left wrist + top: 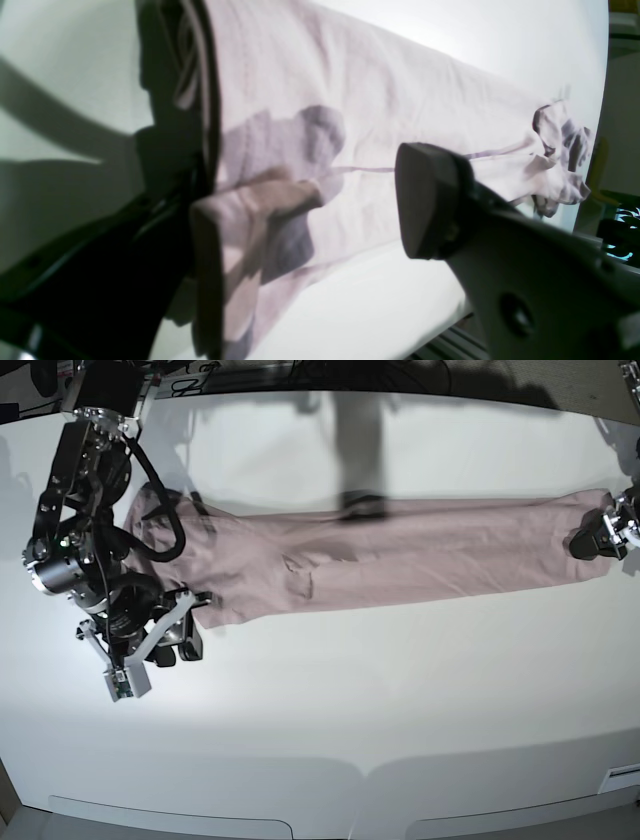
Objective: Fold the T-shirt properly
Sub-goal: 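Grasp the end of the folded strip with the left gripper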
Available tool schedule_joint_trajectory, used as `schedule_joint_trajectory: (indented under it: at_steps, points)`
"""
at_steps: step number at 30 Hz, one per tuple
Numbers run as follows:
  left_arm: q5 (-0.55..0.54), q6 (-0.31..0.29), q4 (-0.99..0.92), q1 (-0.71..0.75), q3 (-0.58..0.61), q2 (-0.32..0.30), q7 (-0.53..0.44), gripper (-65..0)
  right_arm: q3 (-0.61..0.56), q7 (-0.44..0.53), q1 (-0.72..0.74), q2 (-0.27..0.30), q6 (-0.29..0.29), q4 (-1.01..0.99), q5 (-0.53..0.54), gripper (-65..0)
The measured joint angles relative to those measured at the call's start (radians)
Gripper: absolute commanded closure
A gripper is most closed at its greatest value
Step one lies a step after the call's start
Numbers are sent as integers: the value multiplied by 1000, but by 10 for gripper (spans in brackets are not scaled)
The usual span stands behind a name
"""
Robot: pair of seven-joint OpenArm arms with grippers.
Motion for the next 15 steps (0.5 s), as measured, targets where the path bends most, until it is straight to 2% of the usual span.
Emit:
schedule_joint_trajectory:
  at_steps: [7, 10, 15]
  points:
    - [4, 0, -1, 0, 0, 3, -45, -454, 0, 0, 0, 0, 1, 0, 0, -225]
    - [9, 0, -1, 0, 0, 3, -51, -422, 0, 0, 0, 0, 3, 0, 0, -225]
    - [13, 0, -1, 0, 0, 3, -59, -421, 0, 0, 0, 0, 3, 0, 0, -225]
